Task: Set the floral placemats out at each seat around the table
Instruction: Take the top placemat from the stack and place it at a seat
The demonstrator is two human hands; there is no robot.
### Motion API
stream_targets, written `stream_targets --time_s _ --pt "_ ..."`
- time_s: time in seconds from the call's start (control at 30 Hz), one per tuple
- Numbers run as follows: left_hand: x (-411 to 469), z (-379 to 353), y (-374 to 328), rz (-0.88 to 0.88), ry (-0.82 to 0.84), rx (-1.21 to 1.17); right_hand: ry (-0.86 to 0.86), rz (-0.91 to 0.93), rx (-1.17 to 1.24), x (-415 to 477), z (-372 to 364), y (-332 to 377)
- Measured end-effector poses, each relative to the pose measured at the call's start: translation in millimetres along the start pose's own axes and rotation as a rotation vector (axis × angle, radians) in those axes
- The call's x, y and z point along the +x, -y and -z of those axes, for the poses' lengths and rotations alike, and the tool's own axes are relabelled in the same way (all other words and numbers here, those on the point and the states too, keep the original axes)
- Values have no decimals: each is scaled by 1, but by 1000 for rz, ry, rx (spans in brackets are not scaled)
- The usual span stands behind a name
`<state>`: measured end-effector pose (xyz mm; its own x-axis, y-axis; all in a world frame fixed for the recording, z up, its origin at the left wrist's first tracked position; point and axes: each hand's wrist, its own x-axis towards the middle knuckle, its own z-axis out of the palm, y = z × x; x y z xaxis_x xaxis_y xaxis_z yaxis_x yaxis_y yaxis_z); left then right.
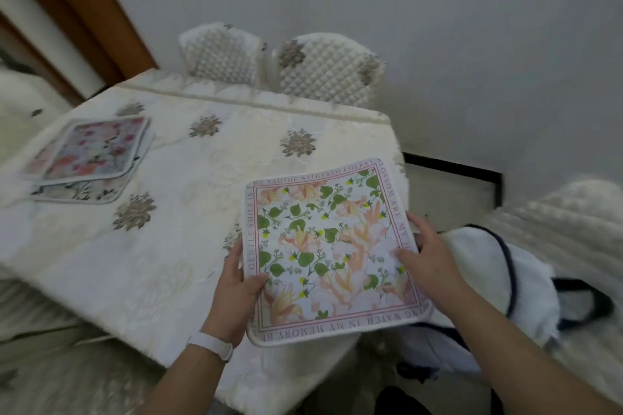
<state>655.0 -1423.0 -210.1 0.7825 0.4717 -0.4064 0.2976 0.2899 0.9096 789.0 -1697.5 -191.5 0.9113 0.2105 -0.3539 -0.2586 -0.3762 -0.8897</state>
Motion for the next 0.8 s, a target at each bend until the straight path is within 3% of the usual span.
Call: stream_targets --time_s 0.3,0.8 --pt "15 -58 19 79 -224 -74 264 12 -194 109 17 1" --pt "62 -92 85 248 -396 -72 398 37 -453 196 3 -22"
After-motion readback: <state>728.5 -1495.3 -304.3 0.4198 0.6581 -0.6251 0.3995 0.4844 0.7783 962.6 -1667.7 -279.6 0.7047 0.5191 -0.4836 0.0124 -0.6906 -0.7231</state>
